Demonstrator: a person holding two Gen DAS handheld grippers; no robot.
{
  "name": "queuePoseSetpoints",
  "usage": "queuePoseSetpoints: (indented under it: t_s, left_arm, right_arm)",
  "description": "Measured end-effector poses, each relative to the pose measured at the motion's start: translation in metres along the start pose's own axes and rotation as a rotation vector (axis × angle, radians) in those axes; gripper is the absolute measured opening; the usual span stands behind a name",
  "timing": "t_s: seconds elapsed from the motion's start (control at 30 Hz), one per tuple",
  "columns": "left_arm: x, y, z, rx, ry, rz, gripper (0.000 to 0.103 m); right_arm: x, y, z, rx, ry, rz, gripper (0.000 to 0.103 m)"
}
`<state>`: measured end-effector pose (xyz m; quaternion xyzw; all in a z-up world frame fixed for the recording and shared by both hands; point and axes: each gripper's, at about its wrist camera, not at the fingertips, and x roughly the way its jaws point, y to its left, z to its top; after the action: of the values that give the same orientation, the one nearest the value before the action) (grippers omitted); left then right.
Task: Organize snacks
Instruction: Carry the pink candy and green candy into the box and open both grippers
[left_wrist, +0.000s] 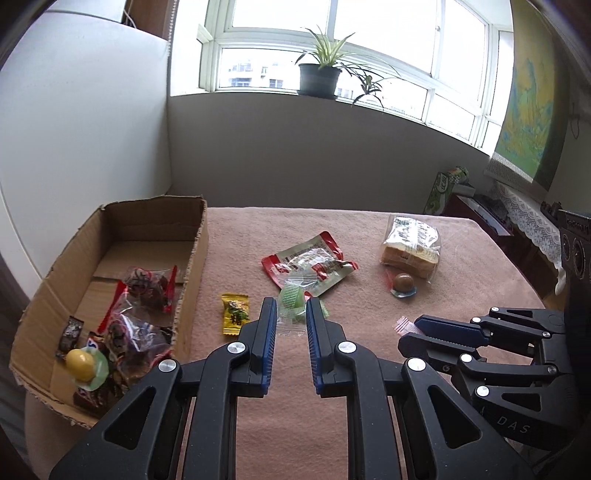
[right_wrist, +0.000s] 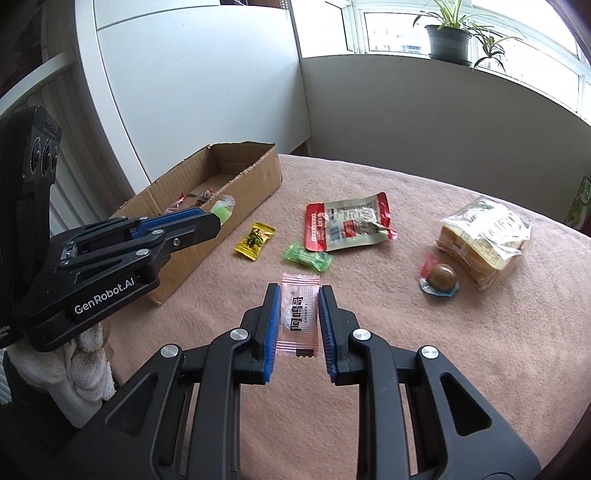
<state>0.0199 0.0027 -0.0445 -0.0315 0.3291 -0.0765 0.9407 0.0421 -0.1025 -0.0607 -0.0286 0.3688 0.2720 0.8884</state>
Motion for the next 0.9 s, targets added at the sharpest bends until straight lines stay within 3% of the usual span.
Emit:
queuePoseSetpoints:
  t_s: [0.53, 0.9]
  left_arm:
    - [-0.033, 0.097, -0.013, -0.137, -0.057, 0.075, 0.015]
    - [-0.039, 0.137, -0.023, -0.185, -0.064, 0.103, 0.015]
  right_arm:
    - [0.051, 0.062, 0.06, 0.014, -0.038, 0.04, 0.021]
    - [0.099, 0.09, 0.092, 0.008, -0.029, 0.04, 0.021]
